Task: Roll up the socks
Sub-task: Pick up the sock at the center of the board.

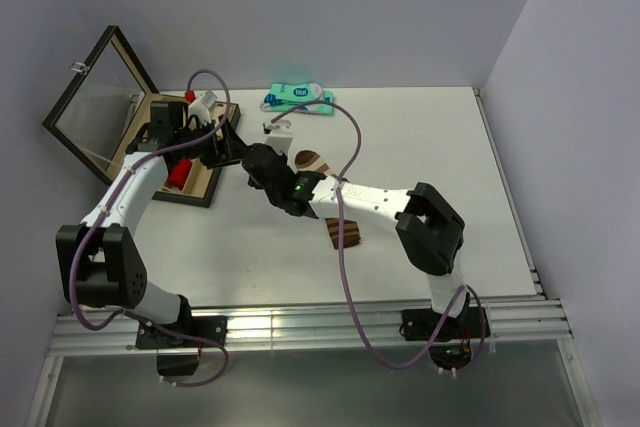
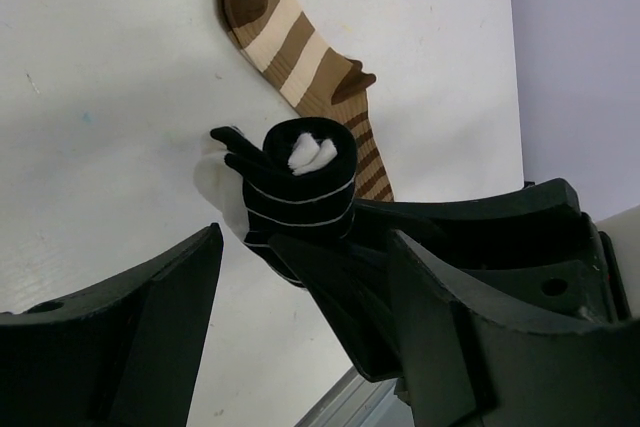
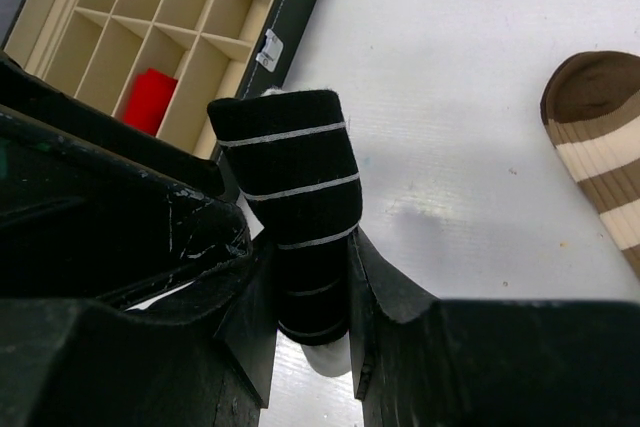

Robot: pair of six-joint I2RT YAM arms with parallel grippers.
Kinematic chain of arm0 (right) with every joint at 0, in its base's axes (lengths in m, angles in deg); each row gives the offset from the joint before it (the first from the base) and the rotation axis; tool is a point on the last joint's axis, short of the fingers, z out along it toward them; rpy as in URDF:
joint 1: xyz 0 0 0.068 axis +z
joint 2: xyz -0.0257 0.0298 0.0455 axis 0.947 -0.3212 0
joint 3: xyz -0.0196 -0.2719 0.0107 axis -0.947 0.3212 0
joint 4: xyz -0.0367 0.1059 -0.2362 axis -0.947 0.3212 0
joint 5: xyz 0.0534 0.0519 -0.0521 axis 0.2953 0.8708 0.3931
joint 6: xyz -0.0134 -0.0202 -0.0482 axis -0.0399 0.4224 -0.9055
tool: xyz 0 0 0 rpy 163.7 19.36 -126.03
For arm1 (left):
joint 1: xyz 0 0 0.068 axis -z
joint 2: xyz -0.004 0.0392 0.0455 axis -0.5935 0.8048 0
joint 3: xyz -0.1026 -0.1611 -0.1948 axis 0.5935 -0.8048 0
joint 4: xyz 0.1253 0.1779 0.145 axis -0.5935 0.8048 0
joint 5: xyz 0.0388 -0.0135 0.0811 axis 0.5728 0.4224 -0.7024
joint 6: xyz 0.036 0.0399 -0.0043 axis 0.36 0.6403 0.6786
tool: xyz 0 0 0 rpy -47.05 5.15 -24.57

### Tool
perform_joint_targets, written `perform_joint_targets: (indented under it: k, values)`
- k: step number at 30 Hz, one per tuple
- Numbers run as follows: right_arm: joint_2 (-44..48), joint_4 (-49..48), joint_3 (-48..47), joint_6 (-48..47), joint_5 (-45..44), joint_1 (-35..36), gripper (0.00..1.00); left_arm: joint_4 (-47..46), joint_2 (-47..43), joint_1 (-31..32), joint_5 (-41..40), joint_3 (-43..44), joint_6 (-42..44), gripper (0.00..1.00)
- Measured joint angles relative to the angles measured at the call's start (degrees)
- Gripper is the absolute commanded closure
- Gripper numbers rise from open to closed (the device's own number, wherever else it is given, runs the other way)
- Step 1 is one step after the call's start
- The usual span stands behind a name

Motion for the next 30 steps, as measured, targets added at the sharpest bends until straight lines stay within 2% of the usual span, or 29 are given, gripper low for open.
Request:
perform_joint_targets:
  k: [20, 30]
  values:
    - [-1.0, -5.0, -0.1, -2.2, 0.5, 0.6, 1.00, -2.9, 0.5, -0.2, -0.3, -1.0, -1.9, 0.33]
    - [-1.0, -7.4, 0.5, -2.1, 2.8, 0.7, 1.00, -3.1, 0.9, -0.2, -0.7, -1.0, -2.3, 0.40]
